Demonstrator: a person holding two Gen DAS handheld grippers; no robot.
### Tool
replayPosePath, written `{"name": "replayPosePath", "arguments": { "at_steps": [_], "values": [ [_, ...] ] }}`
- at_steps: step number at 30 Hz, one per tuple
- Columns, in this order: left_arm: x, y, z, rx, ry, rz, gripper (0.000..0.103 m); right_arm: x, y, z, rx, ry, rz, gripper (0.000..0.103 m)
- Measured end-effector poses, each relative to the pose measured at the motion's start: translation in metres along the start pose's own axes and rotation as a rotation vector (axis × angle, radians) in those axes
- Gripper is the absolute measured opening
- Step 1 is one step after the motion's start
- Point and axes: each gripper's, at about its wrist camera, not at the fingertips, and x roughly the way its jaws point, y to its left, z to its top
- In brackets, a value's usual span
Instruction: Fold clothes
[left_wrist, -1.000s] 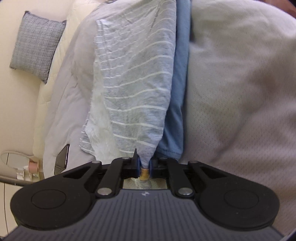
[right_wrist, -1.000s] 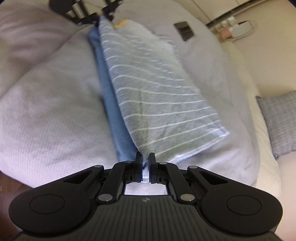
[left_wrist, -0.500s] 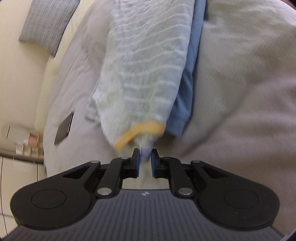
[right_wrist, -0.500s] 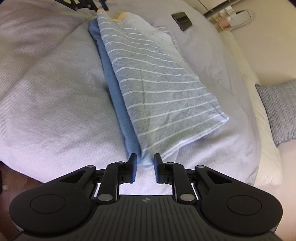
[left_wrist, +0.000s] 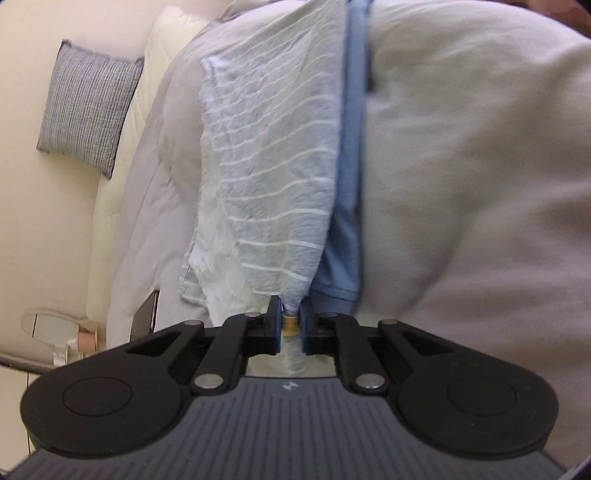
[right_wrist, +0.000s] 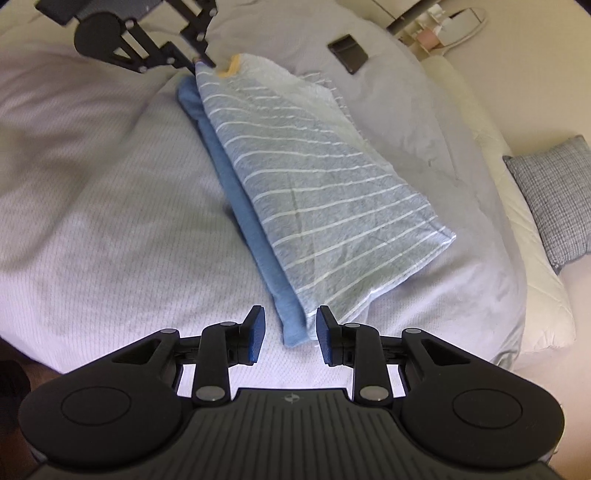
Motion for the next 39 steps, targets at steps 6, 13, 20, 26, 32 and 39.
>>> {"name": "replayPosePath", "arguments": {
  "at_steps": [6,13,20,26,32,39],
  "values": [
    [0.005,-0.004,0.000,-0.018,0.051,-0.045,0.009,0.002,-0.003,0.004,0.016,-0.023,0.003,0.028],
    [-0.024,0.023,-0.011,-0.417,0.220,-0.055,0.021,-0.012,-0.008,-0.011,0.094,-0.017,0.054,0.034],
    [-0.076,0.050,-0.018,-1.051,0.297,-0.084,0.040,-0.030,-0.030,-0.026,0.396,-0.034,0.162,0.049],
    [-0.110,0.034,-0.015,-1.292,0.242,-0.089,0.078,-0.044,-0.034,-0.041,0.669,-0.028,0.190,0.065],
    [-0.126,0.020,-0.020,-1.382,0.078,-0.060,0.102,-0.071,-0.016,-0.050,0.811,-0.065,0.140,0.089],
    [-0.126,-0.004,-0.042,-1.445,-0.048,0.015,0.102,-0.068,0.022,-0.056,0.964,-0.129,0.069,0.100]
  ]
}}
